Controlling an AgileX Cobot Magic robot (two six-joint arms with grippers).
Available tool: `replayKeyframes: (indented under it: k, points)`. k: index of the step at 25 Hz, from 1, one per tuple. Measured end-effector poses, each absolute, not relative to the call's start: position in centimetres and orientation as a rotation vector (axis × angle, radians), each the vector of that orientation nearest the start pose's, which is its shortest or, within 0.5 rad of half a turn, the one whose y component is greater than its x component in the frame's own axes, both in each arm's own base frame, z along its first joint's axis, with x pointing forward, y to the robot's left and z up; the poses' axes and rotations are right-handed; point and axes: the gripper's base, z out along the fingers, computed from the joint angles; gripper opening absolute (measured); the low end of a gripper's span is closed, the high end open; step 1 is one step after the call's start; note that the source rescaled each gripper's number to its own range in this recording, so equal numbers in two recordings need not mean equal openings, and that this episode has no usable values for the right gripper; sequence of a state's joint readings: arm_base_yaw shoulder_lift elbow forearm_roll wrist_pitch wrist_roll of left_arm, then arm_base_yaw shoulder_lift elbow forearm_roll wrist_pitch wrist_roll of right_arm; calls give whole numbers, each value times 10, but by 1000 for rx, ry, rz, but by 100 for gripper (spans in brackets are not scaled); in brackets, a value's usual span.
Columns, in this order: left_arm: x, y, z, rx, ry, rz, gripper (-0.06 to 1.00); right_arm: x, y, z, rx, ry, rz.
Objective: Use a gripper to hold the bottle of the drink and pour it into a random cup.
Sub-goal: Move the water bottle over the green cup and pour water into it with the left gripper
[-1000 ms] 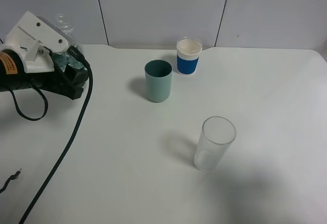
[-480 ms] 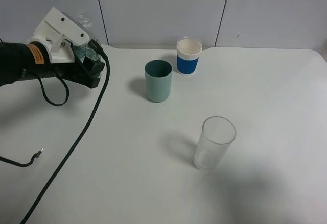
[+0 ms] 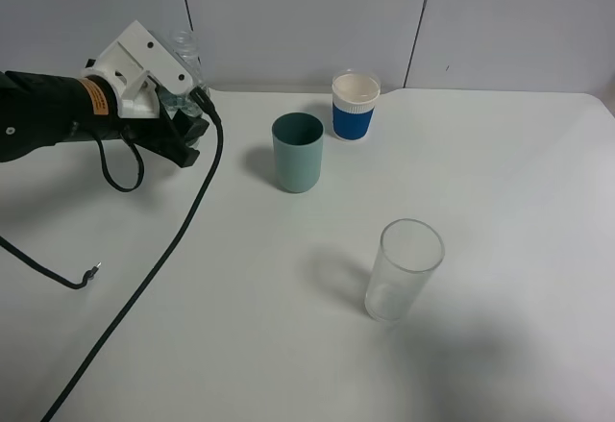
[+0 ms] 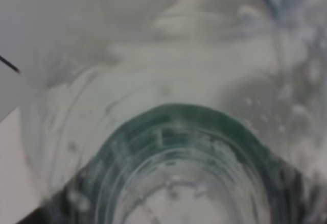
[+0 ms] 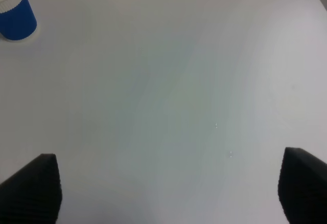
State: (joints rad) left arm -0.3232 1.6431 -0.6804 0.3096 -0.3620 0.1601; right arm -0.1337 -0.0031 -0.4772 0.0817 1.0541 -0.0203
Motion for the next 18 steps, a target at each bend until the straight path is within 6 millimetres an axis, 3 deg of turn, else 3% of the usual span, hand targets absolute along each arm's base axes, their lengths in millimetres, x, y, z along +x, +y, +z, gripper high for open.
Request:
replayKeyframes:
  k: [9,18]
  points:
    - [300,-97,177,844,1916,179,0,-2,7,272,114,2051,3]
    - [302,-109,185,844,1884,283,0,-2,7,272,114,2051,3]
